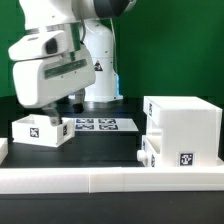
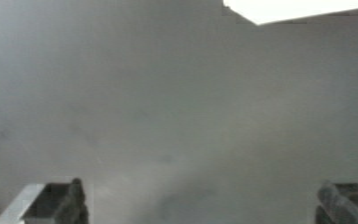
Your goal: Assemble drawer
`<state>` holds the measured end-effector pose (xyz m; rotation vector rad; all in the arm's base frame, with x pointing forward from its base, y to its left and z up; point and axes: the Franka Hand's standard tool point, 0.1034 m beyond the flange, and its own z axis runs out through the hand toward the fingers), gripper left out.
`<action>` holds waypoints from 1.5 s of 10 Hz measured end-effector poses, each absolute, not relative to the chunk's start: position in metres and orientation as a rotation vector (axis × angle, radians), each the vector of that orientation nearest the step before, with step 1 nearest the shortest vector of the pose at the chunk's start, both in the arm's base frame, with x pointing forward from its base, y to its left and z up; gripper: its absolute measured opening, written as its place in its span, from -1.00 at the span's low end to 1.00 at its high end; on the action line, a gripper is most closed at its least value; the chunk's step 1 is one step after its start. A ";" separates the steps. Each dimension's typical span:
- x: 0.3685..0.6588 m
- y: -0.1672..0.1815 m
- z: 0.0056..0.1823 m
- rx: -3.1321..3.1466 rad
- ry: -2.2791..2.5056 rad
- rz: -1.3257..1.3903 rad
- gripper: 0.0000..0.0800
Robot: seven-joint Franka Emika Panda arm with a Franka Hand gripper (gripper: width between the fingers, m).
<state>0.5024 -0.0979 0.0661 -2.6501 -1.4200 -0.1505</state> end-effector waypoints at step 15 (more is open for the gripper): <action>0.452 -0.114 0.055 -2.970 0.474 -0.068 0.62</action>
Offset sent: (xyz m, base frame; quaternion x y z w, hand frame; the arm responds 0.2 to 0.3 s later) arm -0.0381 -0.0215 -0.0066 -0.0330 -0.0396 0.3050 0.9509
